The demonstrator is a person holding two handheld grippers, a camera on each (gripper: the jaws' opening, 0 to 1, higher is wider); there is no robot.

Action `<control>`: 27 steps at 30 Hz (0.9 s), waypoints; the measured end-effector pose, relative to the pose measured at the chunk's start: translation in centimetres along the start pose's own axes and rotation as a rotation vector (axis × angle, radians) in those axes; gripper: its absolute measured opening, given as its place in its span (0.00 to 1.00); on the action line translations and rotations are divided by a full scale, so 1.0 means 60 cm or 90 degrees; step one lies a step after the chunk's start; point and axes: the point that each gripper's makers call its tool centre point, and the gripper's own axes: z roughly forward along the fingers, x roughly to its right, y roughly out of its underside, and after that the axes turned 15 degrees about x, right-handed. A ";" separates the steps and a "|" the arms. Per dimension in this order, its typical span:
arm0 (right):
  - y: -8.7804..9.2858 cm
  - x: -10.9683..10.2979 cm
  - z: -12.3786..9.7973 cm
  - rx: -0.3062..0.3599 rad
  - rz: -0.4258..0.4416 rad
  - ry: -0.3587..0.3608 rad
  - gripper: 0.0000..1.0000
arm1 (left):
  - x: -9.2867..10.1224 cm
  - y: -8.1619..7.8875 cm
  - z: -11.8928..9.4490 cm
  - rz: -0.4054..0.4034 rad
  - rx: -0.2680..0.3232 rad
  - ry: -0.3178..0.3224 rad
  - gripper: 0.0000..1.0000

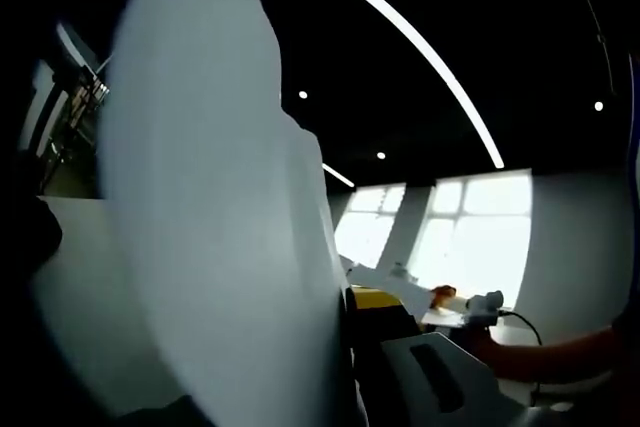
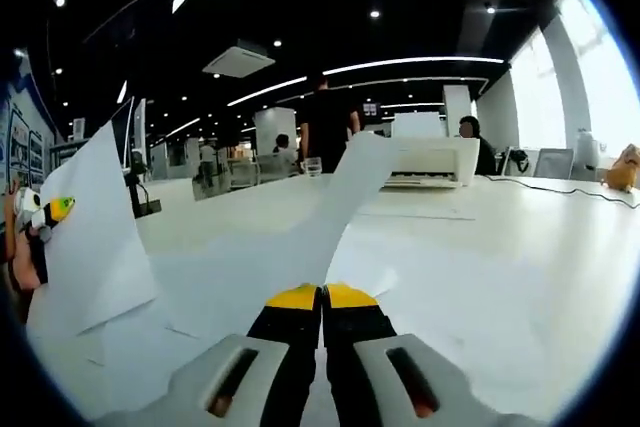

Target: Organize the stack of printing papers by aligning and flattening the scattered papers on the table

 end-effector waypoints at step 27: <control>-0.081 -0.016 -0.012 0.120 -0.035 -0.010 0.00 | -0.001 0.003 0.001 0.004 -0.007 -0.001 0.08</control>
